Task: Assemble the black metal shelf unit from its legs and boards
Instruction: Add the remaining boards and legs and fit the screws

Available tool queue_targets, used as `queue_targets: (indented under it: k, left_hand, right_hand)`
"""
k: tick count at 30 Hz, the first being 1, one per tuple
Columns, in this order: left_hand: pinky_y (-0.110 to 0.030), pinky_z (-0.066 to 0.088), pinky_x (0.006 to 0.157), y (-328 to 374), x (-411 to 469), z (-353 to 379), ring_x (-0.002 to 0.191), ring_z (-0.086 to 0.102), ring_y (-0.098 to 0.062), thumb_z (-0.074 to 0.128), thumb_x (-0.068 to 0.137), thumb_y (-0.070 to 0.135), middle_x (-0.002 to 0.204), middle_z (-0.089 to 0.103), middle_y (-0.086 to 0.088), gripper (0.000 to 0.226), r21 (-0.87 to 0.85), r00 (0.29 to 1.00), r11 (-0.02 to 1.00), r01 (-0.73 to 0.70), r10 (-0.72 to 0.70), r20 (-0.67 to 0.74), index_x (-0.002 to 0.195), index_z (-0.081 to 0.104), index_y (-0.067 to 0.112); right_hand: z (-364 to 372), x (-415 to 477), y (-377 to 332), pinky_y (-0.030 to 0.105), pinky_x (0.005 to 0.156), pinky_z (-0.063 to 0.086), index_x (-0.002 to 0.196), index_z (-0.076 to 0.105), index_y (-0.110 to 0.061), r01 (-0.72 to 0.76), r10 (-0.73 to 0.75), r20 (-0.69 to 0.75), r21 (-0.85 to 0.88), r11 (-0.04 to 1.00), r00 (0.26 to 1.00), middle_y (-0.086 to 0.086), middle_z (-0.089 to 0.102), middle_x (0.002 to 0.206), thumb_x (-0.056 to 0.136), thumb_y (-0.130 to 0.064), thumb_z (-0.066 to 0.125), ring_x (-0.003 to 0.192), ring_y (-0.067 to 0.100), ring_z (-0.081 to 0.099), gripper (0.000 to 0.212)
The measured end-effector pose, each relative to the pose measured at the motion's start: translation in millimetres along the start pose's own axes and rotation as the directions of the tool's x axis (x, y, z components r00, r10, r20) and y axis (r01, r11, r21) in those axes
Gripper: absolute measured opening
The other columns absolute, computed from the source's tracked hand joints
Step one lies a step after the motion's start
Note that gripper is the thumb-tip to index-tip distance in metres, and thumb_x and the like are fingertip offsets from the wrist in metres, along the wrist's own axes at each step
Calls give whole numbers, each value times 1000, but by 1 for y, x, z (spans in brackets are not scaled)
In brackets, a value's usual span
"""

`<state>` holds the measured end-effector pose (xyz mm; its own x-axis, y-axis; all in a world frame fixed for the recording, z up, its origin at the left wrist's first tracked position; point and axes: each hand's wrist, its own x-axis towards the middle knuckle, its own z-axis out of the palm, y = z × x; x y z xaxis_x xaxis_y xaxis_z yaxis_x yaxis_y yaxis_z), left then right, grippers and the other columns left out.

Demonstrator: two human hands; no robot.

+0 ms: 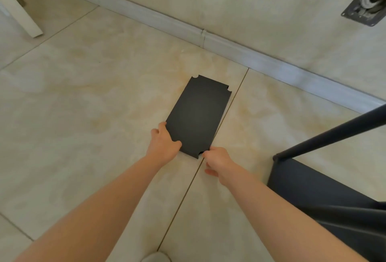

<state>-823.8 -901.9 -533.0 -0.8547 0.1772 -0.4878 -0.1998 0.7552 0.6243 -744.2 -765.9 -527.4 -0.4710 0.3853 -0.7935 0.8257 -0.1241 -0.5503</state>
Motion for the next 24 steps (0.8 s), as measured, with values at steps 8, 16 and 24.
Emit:
queue_targets:
  k: [8,16,24]
  left_hand:
    - [-36,50,74,-6,-22,-13,90,61,-22,65,93,14,111,58,-11,34,-596,927,785,172,-334,-173,117,41,18]
    - [-30,57,77,-1,-34,-34,84,70,-22,67,91,-3,108,67,-17,46,-862,944,401,311,-239,229,133,50,3]
    - [-33,57,81,-3,-79,-41,81,72,-22,63,91,-10,107,75,-14,41,-774,920,502,385,-145,363,121,62,19]
  right_hand:
    - [-15,-30,18,34,89,51,143,44,-28,53,-88,87,350,935,992,-4,62,123,99,-24,54,103,16,64,45]
    - [-23,-42,-10,40,81,59,133,42,-7,57,-71,3,561,826,997,13,57,126,90,-12,69,103,28,67,50]
    - [-39,-87,-27,56,77,59,123,37,-27,119,-137,-16,603,789,990,5,52,116,89,7,63,100,31,65,54]
